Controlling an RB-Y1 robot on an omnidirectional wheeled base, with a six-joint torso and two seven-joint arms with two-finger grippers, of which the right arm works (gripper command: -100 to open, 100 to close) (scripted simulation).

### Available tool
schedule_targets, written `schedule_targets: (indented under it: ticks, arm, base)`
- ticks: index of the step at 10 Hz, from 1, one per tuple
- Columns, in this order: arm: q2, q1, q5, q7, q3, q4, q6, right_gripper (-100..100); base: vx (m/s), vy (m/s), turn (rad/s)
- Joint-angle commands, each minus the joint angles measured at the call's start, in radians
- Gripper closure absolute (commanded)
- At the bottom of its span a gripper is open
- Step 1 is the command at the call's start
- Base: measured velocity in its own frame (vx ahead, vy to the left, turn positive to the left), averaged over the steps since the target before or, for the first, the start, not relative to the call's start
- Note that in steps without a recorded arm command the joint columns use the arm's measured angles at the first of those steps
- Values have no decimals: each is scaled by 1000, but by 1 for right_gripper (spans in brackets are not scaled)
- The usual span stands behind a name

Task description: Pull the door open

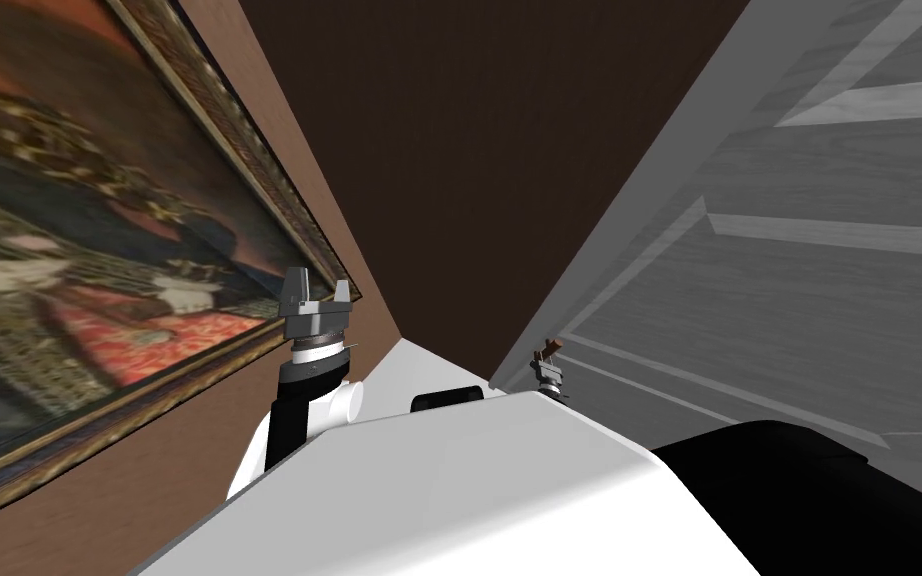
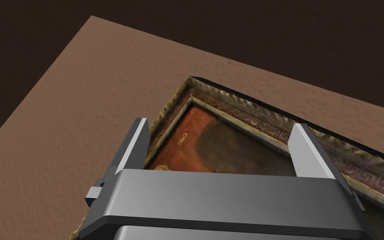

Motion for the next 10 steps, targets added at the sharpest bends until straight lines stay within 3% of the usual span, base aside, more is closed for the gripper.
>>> schedule_targets:
  ticks: [1,5,9,10]
  arm:
    - [0,0,0,0,0,0,1,100]
    - [-19,11,33,-20,48,-20,-13,100]
    - [-41,25,74,-43,106,-45,-29,100]
    - [-36,16,69,-41,99,-34,-28,100]
  base:
    - [0,0,0]
    - [-181,14,52]
    - [-253,-14,68]
    - [-118,-4,30]
